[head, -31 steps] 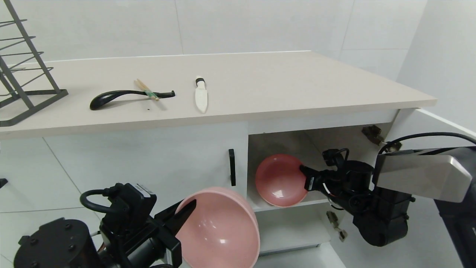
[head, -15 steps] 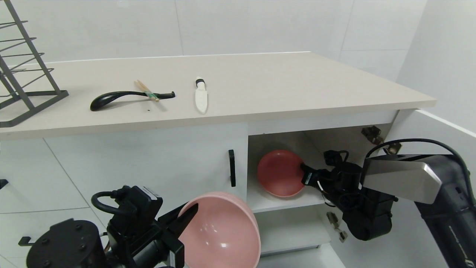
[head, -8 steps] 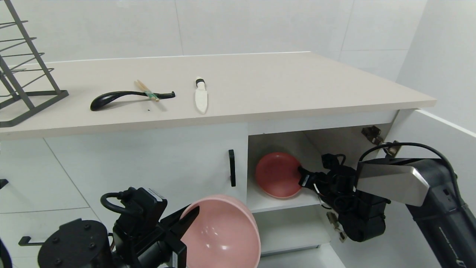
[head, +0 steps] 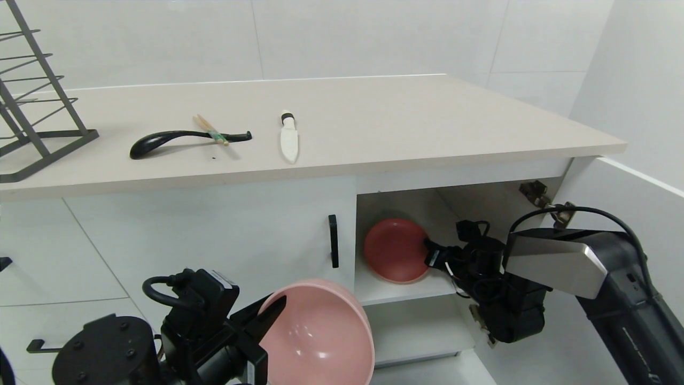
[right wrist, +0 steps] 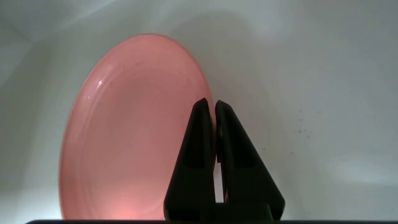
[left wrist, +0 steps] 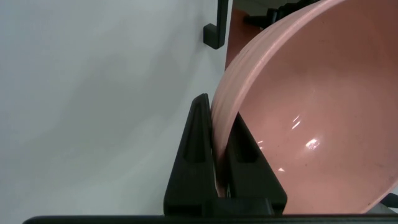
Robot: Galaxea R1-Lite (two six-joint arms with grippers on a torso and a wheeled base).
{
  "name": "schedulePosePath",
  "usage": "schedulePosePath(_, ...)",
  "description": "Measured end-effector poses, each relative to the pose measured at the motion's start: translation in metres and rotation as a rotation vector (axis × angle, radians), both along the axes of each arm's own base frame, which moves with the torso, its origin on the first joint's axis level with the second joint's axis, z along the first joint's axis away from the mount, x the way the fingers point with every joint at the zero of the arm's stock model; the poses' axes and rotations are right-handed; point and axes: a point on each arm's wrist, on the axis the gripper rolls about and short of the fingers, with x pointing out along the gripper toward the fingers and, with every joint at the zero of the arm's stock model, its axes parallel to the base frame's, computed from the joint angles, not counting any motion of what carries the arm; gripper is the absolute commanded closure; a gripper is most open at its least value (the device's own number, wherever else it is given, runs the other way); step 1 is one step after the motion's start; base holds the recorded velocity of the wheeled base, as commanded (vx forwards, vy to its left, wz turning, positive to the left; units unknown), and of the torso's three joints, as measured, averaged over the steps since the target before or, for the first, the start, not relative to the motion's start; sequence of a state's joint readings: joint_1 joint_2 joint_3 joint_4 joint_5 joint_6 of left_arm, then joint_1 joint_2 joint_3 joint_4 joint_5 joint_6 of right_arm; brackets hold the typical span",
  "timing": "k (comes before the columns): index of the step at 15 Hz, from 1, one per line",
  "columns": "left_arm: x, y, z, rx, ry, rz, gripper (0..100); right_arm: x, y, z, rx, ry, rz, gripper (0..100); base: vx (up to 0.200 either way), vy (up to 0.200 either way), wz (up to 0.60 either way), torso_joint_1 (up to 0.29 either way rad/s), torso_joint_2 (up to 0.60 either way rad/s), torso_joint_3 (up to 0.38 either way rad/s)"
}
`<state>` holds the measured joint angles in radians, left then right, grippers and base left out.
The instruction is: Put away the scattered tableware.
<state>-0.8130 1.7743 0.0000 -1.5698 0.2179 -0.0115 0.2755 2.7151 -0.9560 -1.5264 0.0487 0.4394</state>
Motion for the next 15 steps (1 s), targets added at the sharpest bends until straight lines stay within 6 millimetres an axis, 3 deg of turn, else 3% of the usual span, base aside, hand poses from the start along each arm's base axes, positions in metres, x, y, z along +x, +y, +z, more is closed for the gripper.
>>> schedulePosePath(6,0.000,0.000,0.000,-0.001,0.000,0.000,100,0.007,0.002,-0.001,-0.021,0.025,-0.017,100,0.000,0.000,0.00,0.000,0.00,0.000)
schedulePosePath(7,0.000,0.000,0.000,-0.001,0.000,0.000,100,0.010,0.001,0.001,-0.020,0.003,-0.034,0,0.000,0.000,0.00,0.000,0.00,0.000)
schedulePosePath(15,0.000,0.000,0.000,-0.001,0.000,0.001,100,0.010,-0.002,0.003,-0.052,-0.079,-0.040,0,0.000,0.000,0.00,0.000,0.00,0.000)
